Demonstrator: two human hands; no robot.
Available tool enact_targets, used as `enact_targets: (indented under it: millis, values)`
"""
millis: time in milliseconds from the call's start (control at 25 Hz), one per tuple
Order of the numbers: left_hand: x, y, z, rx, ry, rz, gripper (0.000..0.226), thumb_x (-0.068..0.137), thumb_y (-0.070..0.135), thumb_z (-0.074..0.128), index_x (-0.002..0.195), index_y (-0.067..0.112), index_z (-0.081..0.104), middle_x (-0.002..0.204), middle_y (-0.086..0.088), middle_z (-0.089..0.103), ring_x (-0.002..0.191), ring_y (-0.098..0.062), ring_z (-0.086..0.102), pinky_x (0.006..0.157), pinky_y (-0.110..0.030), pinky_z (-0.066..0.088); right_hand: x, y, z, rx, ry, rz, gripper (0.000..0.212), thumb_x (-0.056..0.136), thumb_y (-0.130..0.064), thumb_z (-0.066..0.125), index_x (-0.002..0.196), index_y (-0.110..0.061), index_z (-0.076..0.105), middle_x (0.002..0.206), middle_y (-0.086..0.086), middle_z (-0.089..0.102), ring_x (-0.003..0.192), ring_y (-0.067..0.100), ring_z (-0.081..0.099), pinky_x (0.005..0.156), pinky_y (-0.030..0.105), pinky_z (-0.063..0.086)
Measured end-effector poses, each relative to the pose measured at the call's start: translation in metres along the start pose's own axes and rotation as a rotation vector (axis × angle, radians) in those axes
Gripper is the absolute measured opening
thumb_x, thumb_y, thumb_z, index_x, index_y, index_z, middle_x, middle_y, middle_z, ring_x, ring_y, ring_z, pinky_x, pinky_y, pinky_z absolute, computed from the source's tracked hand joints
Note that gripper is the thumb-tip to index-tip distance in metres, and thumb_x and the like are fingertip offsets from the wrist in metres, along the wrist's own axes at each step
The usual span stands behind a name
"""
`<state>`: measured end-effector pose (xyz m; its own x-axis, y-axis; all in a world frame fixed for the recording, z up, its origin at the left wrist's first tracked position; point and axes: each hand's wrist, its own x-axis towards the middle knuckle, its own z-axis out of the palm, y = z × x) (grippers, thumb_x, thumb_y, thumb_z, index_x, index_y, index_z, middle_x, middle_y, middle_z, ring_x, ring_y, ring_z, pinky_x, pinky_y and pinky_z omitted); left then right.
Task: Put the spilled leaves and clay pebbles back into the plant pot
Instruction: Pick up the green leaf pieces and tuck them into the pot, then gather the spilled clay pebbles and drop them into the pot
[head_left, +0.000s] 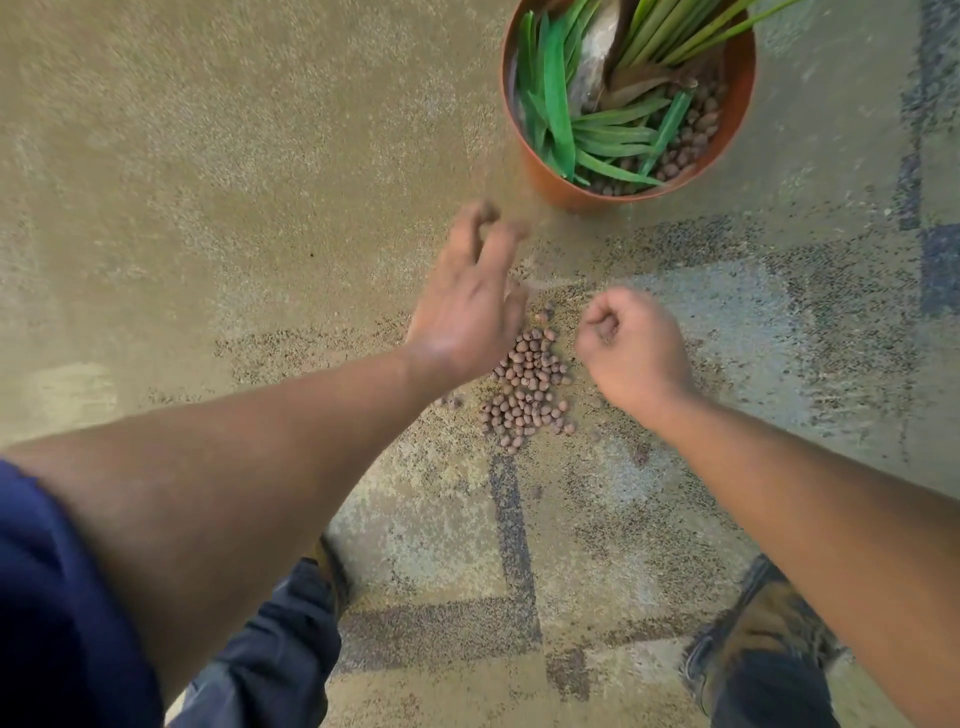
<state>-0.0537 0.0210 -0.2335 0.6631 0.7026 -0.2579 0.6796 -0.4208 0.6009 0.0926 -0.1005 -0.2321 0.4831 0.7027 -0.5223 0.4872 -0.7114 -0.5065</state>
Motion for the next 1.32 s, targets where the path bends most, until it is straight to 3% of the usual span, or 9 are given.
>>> enact_targets:
  millis: [200,320,400,480,640,800,1040,1160,1320]
  values:
    - [-0.07,-0.05,0.027,0.124,-0.406,-0.524,0.051,0.087,0.016,0.076,0.133,0.02,0.052,0.131,-0.006,0.044,0.111,-0.021,0.053,0.11,-0.039,0.045,-0.032,0.055,0.028,-0.097,-0.059,0.474,0.028,0.085,-0.031,0.079,0.09,-0.015,0.056,0.123,0.01,0.061,0.098,0.029,0.064,0.082,0.039,0.057]
    - [-0.094,-0.061,0.034,0.073,-0.519,-0.55,0.051,0.083,0.023,0.082,0.126,0.023,0.055,0.119,0.001,0.048,0.1,-0.015,0.056,0.105,-0.034,0.049,-0.059,0.087,0.035,-0.099,-0.077,0.692,0.05,0.083,-0.038,0.081,0.118,-0.012,0.055,0.118,0.011,0.06,0.088,0.028,0.064,0.078,0.043,0.061]
    - [-0.099,-0.06,0.04,0.021,-0.501,-0.532,0.05,0.082,0.024,0.082,0.124,0.023,0.054,0.117,0.003,0.05,0.1,-0.014,0.057,0.103,-0.032,0.049,-0.074,0.099,0.043,0.016,-0.111,0.769,0.054,0.085,-0.03,0.081,0.126,-0.011,0.051,0.105,0.008,0.059,0.072,0.02,0.059,0.057,0.033,0.054]
    - [-0.099,-0.056,0.046,0.019,-0.457,-0.504,0.043,0.086,0.02,0.079,0.121,0.023,0.055,0.112,0.003,0.049,0.098,-0.015,0.057,0.1,-0.032,0.051,-0.082,0.103,0.058,0.118,-0.148,0.782,0.051,0.087,-0.021,0.081,0.126,-0.01,0.05,0.097,0.006,0.057,0.066,0.013,0.054,0.048,0.022,0.039]
    - [-0.096,-0.055,0.053,0.05,-0.392,-0.421,0.012,0.097,0.011,0.064,0.103,0.021,0.061,0.105,0.002,0.051,0.089,-0.018,0.058,0.086,-0.029,0.055,-0.079,0.103,0.08,0.155,-0.04,0.8,0.031,0.092,-0.008,0.073,0.117,-0.01,0.054,0.093,0.011,0.061,0.064,0.018,0.06,0.043,0.021,0.041]
    - [-0.093,-0.058,0.056,0.108,-0.396,-0.368,0.022,0.096,0.002,0.063,0.085,0.022,0.059,0.097,0.004,0.052,0.086,-0.019,0.06,0.067,-0.018,0.047,-0.078,0.108,0.077,0.106,-0.025,0.756,0.012,0.094,-0.005,0.069,0.094,-0.011,0.059,0.092,0.012,0.068,0.065,0.017,0.061,0.046,0.024,0.042]
    - [-0.072,-0.036,0.04,-0.11,-0.336,-0.596,0.029,0.087,-0.007,0.064,0.084,0.022,0.063,0.099,0.001,0.063,0.086,-0.014,0.068,0.062,-0.018,0.057,-0.057,0.058,0.045,0.337,0.067,0.547,0.028,0.092,-0.001,0.069,0.083,-0.026,0.06,0.092,-0.004,0.067,0.082,0.012,0.068,0.055,0.014,0.05]
    - [-0.043,0.009,0.015,-0.278,-0.12,-0.426,0.026,0.089,0.001,0.07,0.091,0.027,0.062,0.097,0.008,0.059,0.085,-0.005,0.065,0.072,-0.015,0.057,-0.034,0.009,0.011,0.537,0.215,0.286,0.026,0.091,-0.008,0.073,0.088,-0.031,0.061,0.093,-0.007,0.067,0.084,0.009,0.069,0.07,0.021,0.059]
    - [0.027,0.058,-0.03,-0.398,0.25,-0.084,0.017,0.083,0.009,0.071,0.088,0.022,0.063,0.094,0.005,0.06,0.077,-0.013,0.065,0.068,-0.023,0.058,0.009,-0.047,-0.045,0.658,0.423,-0.087,0.02,0.087,-0.019,0.077,0.087,-0.033,0.062,0.083,-0.011,0.066,0.073,0.003,0.062,0.068,0.024,0.059]
